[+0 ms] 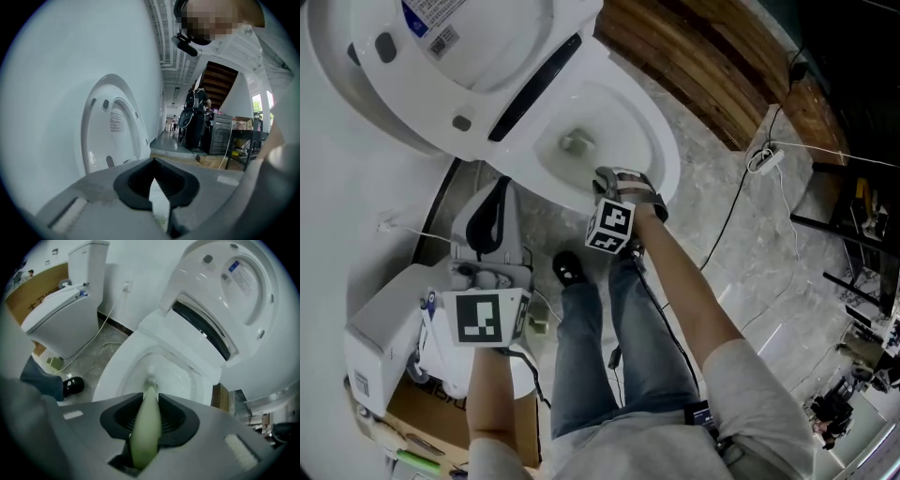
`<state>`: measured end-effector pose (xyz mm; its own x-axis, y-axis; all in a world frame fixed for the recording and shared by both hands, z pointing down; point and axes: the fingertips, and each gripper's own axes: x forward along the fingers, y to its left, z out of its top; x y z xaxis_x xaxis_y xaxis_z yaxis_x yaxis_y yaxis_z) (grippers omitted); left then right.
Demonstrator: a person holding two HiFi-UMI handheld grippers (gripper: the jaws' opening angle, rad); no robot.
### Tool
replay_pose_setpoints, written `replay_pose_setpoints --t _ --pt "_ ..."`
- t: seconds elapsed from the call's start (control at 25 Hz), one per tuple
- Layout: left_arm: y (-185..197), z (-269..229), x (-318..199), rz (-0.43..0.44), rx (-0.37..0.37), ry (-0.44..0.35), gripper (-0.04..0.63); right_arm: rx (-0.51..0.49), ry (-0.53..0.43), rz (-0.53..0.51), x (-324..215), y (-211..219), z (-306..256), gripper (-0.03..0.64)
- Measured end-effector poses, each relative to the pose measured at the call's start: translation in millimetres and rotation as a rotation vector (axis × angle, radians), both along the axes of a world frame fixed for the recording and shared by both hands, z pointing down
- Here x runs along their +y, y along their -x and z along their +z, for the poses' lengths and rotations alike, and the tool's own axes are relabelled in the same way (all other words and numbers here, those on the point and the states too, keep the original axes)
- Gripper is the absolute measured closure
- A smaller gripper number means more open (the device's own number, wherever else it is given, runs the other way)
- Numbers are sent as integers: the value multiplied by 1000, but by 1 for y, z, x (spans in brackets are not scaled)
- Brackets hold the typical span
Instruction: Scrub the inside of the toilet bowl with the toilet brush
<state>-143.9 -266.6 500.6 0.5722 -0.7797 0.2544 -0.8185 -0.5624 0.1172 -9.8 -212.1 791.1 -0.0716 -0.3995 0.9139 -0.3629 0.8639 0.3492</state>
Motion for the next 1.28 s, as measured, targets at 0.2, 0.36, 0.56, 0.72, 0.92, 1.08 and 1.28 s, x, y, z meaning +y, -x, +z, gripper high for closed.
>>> replay_pose_setpoints --t 0.2,0.36,0.56,0.72,0.92,1.08,1.28 --pt "0 -8 5 41 -3 -13 591 -140 -17 324 8 -22 -23 514" --pt "-4 -21 11 56 -6 -22 591 -322 -37 589 16 -40 -54 514" --pt "-13 -42 21 49 3 -33 591 -500 -105 767 25 -62 -103 514" --pt "-26 -67 36 39 14 -49 591 -605 -172 821 42 -74 -153 512" --pt "-43 -105 62 30 16 -71 591 -674 -250 815 71 -81 -218 513" --pt "-50 -140 85 10 24 -89 591 -726 -306 805 94 -87 -271 512" --pt "-54 -182 112 -8 18 -119 591 -782 -383 804 119 -97 -335 512"
